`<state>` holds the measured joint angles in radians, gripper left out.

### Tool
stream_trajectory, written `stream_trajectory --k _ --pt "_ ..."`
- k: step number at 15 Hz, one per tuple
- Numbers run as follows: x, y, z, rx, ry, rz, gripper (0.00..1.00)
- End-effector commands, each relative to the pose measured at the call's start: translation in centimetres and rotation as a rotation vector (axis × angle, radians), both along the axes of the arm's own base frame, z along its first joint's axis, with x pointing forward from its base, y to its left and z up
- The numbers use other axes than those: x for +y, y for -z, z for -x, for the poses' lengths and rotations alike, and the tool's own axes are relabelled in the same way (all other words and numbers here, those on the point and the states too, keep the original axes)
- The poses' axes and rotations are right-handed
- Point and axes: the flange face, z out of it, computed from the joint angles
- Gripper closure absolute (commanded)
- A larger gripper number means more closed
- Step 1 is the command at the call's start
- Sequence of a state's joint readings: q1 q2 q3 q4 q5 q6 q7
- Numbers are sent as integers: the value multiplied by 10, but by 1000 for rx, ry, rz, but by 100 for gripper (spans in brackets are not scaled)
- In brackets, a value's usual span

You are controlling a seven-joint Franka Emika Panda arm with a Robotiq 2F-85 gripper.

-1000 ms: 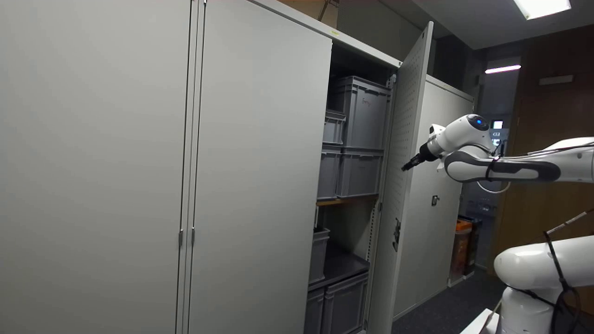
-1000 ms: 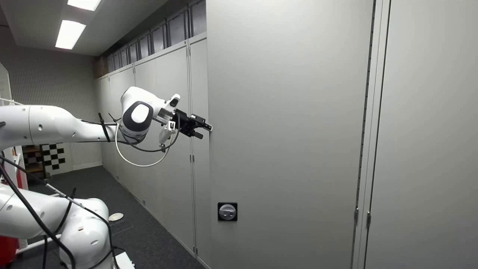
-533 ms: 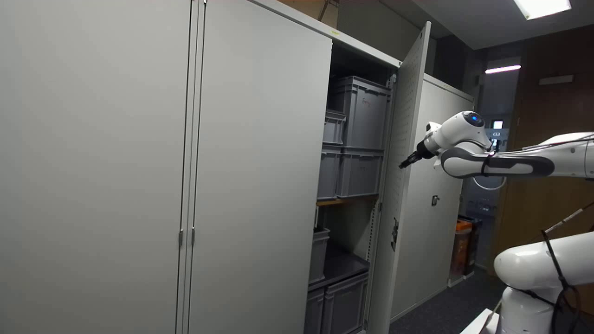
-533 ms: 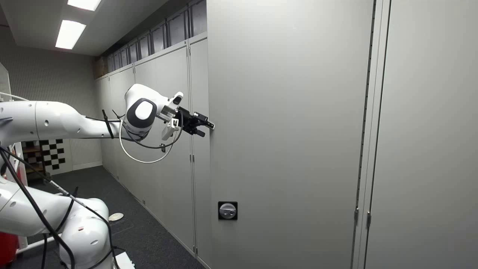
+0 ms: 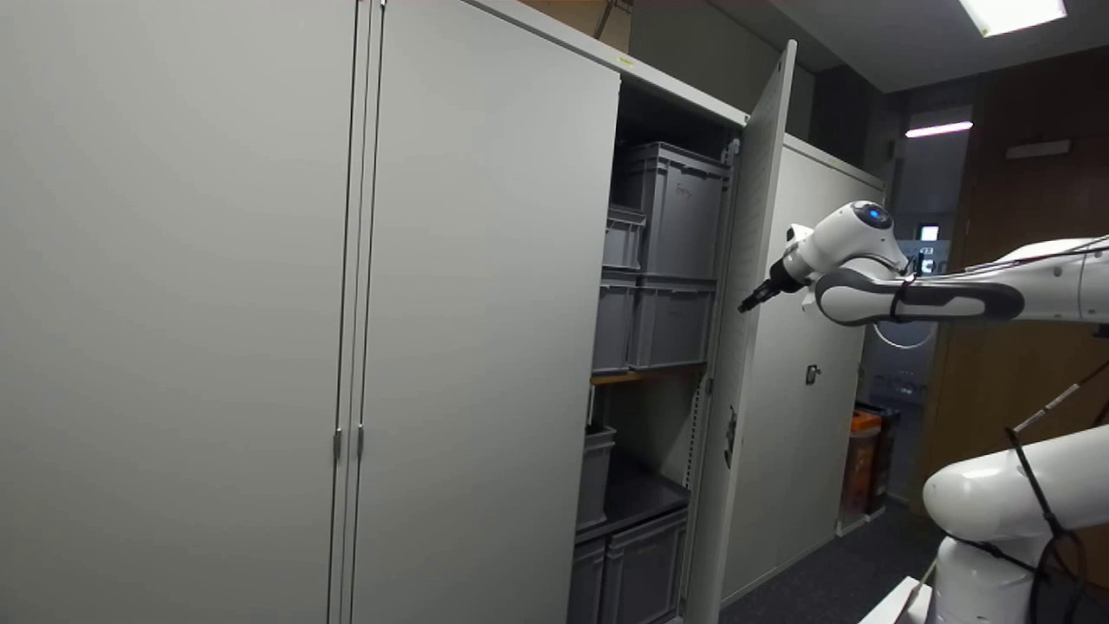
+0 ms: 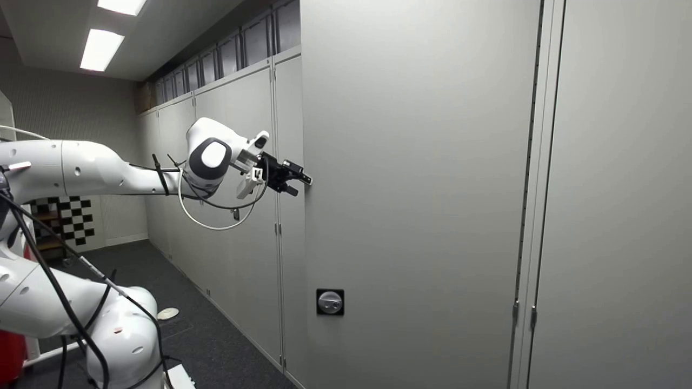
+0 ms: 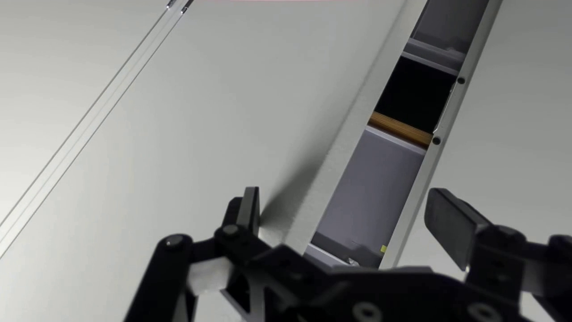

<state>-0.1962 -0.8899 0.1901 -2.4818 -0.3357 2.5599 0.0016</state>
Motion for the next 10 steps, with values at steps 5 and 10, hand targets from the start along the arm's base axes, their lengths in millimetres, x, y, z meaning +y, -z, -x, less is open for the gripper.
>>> stream_trajectory --k 5,10 --pt "23 -18 -15 11 -14 -10 0" --pt "28 -26 -23 24 -14 -31 0"
